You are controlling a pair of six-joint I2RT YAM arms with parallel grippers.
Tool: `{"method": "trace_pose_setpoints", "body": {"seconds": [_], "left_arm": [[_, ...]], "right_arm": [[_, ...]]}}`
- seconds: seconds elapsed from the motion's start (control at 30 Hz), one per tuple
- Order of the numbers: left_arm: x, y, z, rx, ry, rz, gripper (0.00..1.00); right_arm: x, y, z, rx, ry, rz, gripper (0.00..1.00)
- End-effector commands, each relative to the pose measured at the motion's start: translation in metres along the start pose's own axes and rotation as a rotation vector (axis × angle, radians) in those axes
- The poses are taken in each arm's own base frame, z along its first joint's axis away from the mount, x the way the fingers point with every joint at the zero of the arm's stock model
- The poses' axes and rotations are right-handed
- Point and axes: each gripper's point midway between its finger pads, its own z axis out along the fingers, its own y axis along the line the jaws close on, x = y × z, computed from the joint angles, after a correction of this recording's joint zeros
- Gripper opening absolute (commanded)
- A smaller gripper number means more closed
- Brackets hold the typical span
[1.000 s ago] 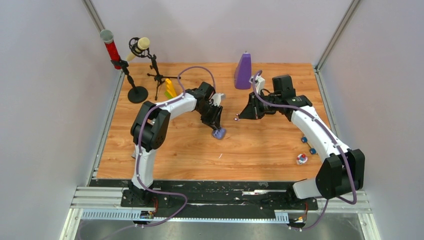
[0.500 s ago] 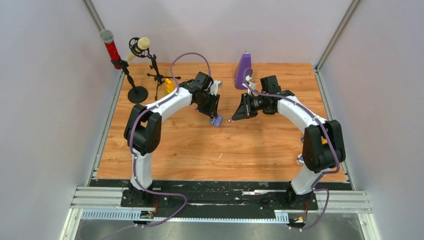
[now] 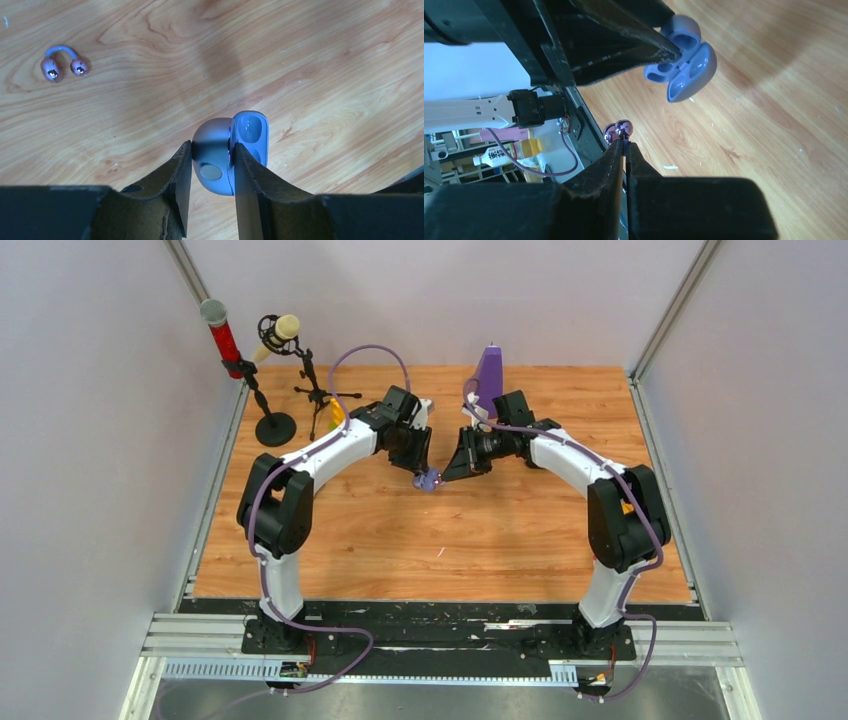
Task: Insert the wireless bluetooth earbuds into the charging case
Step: Place the earbud in the charging case.
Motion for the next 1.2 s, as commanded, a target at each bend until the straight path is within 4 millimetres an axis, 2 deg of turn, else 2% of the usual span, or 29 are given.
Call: {"method": "trace_pose_setpoints", "body": {"seconds": [0.0, 0.27, 0.63, 1.17], "left_arm": [[-0.024, -0.006, -0.027, -0.002, -0.114, -0.023, 0.30], [-0.027, -0.009, -0.038, -0.002, -0.149, -0.028, 0.30], [-0.025, -0.009, -0.040, 0.003, -0.155, -0.026, 0.30], [-0.023, -0.010, -0.043, 0.006, -0.165, -0.019, 0.30]], "right_arm": [[-0.021, 0.010, 0.009, -0.004, -0.045, -0.030, 0.03], [-0.024, -0.004, 0.025, 0.001, -0.017, 0.020, 0.03], [-0.026, 0.003, 0.033, -0.028, 0.000, 0.023, 0.03], [-0.027, 0.000, 0.046, 0.044, 0.006, -0.018, 0.03]]}}
